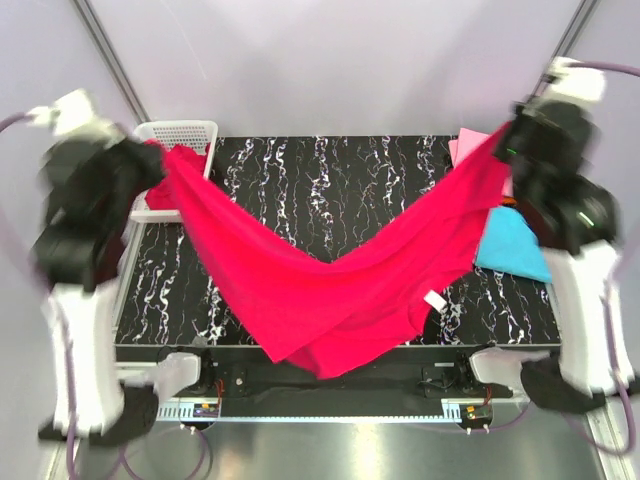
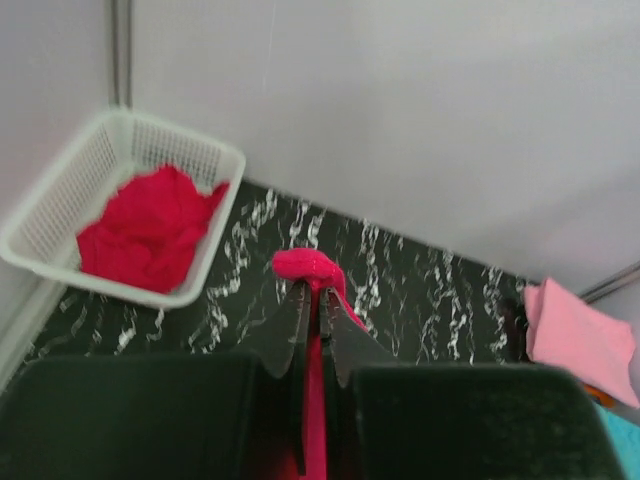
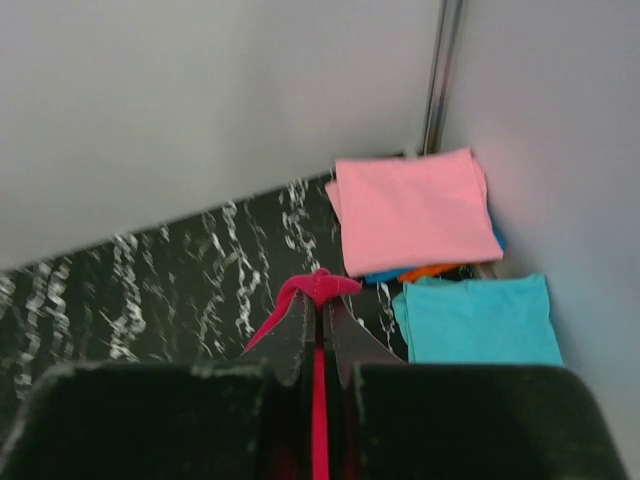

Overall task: Fold and stack the t-shirts
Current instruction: Flatten the tshirt out

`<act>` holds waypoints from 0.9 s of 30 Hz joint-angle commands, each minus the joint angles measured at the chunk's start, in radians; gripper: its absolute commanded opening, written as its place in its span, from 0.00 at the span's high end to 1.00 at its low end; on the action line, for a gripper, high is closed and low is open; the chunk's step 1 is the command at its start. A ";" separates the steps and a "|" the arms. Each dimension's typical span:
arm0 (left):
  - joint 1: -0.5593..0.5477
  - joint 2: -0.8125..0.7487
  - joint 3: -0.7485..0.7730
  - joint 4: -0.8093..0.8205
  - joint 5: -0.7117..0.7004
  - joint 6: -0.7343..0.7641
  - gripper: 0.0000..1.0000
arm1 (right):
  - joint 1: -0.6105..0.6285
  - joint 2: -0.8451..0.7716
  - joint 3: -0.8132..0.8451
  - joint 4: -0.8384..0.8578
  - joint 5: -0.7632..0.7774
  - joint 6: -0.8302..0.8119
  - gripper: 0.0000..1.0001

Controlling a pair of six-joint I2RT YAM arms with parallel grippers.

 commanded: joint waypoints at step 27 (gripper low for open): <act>-0.092 0.533 -0.387 0.289 0.452 -0.086 0.19 | -0.023 0.859 -0.077 0.248 -0.307 0.089 1.00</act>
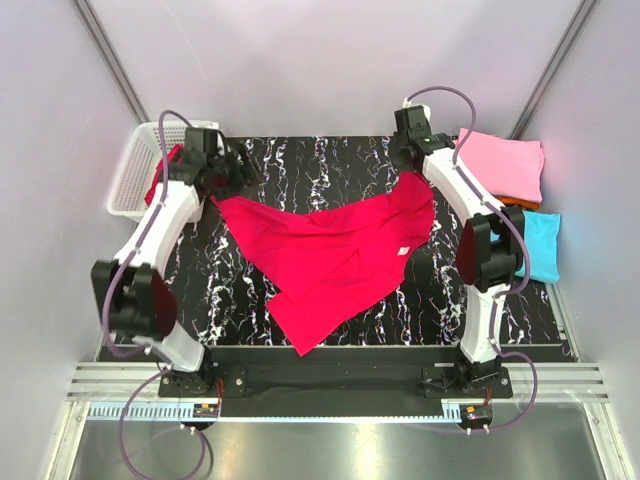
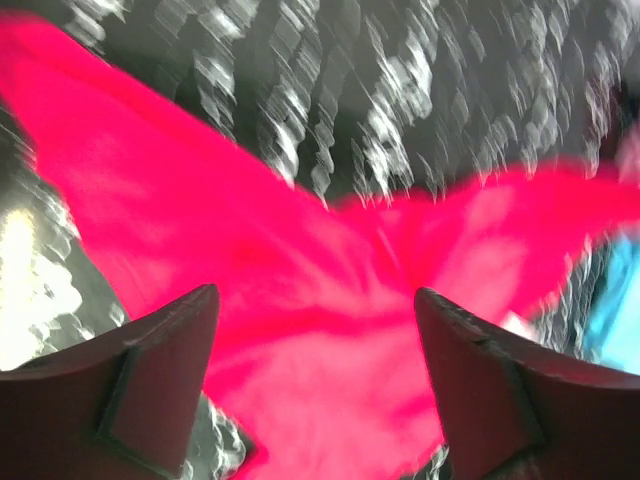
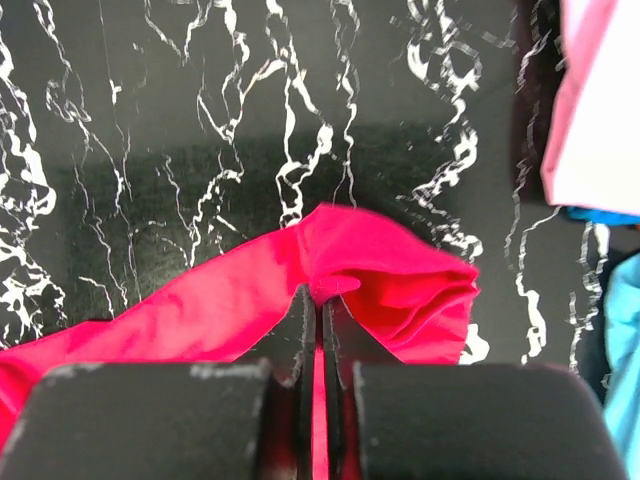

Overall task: Fold and stack the t-shirts
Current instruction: Flatten the tshirt out

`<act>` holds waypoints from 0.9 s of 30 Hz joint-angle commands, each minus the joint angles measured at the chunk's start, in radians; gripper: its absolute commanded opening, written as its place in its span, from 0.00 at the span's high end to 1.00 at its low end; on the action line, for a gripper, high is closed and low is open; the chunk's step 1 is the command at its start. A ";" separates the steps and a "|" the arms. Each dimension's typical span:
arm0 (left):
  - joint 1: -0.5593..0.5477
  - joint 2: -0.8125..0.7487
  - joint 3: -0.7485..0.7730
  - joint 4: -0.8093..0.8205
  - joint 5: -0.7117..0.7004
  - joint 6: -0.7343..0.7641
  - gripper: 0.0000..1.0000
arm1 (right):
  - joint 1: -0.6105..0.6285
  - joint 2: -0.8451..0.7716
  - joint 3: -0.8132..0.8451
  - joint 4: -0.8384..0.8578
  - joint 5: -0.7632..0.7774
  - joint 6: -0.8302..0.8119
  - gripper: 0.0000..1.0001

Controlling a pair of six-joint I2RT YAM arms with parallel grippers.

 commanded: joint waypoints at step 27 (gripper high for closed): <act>-0.442 -0.262 -0.615 -0.060 -0.043 -0.024 0.44 | -0.006 0.041 -0.078 -0.033 -0.204 0.109 1.00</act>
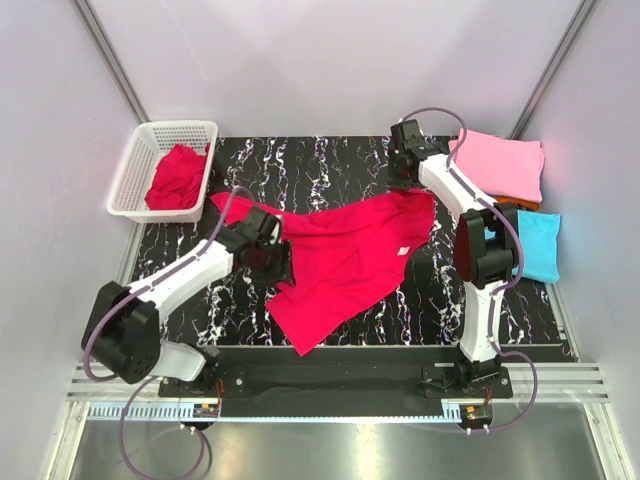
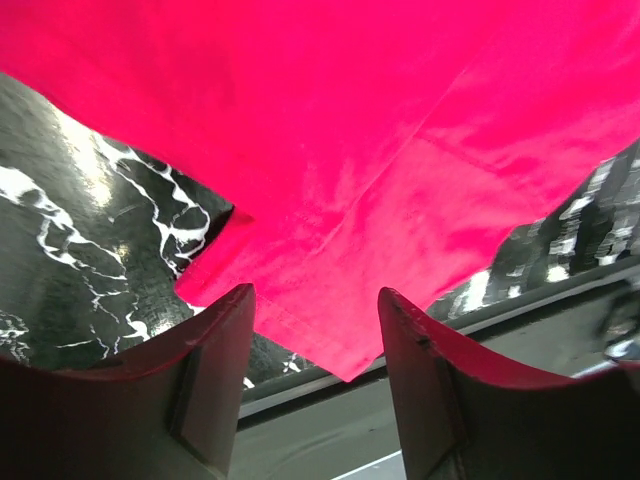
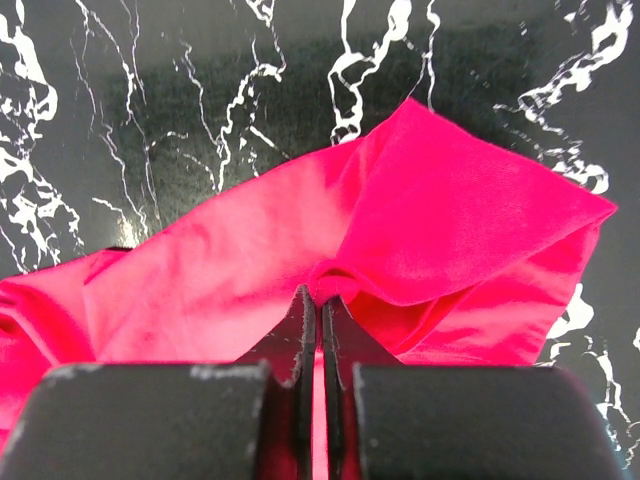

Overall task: Fold and stack the t-shirts
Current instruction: Flatten the tshirt out

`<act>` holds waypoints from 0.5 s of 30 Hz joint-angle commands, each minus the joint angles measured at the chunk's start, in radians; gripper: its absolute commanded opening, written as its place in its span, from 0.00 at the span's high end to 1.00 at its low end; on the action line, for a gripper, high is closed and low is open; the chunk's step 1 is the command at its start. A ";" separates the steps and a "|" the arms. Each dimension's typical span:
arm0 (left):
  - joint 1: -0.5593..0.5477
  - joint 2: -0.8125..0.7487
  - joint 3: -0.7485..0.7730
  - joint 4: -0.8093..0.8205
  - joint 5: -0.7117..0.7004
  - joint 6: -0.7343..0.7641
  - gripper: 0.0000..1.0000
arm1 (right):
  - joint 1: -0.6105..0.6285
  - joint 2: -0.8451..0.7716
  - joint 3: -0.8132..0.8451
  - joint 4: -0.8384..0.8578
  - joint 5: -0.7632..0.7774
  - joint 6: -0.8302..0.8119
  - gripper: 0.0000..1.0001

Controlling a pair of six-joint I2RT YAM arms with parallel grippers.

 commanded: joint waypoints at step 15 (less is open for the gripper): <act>-0.094 0.209 0.029 0.154 -0.008 -0.020 0.45 | -0.005 -0.026 -0.040 0.015 -0.060 0.023 1.00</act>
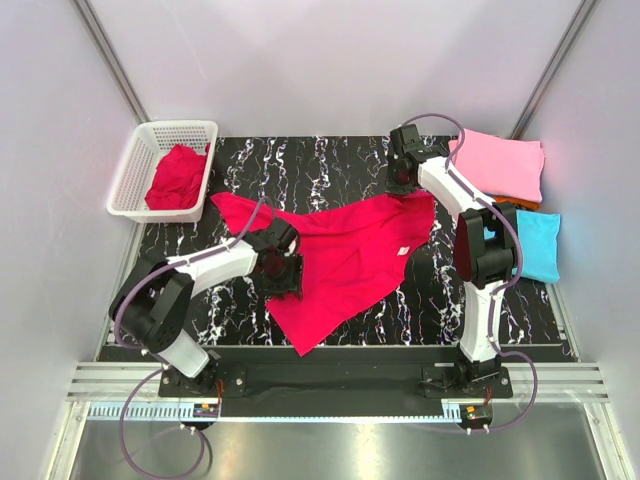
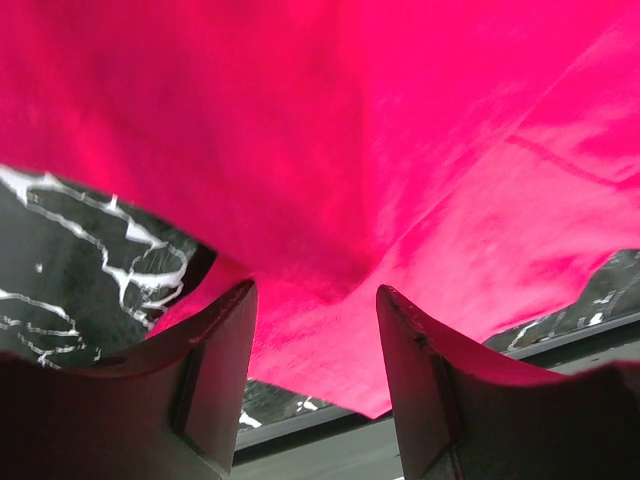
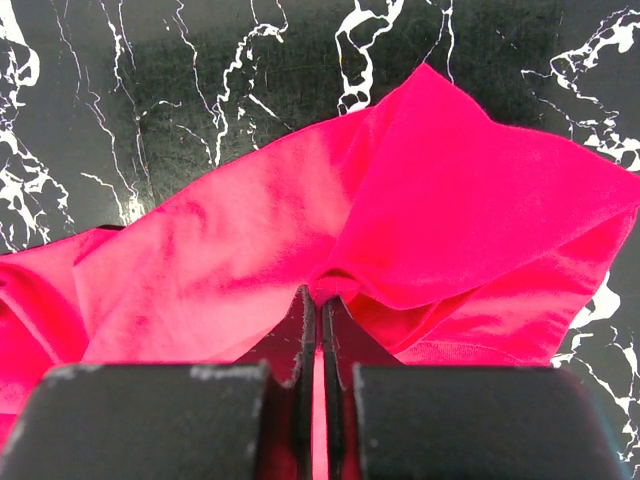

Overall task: Fold and stack the t-shirts
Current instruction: Flatten the tshirt out

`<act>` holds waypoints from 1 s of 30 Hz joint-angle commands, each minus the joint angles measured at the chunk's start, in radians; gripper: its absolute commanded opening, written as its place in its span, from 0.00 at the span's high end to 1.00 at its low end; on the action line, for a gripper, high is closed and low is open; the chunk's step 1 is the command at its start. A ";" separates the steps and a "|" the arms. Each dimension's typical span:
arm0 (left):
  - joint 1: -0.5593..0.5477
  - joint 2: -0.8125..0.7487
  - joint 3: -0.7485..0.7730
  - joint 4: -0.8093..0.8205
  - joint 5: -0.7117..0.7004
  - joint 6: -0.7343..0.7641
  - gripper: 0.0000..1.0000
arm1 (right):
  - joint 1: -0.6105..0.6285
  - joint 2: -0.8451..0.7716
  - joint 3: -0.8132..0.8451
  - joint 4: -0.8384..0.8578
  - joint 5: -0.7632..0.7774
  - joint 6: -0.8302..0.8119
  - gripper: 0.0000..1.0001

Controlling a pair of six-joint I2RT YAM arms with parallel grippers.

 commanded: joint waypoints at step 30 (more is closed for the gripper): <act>-0.024 0.035 0.100 -0.023 -0.032 0.018 0.55 | -0.003 -0.054 0.005 0.017 0.007 0.008 1.00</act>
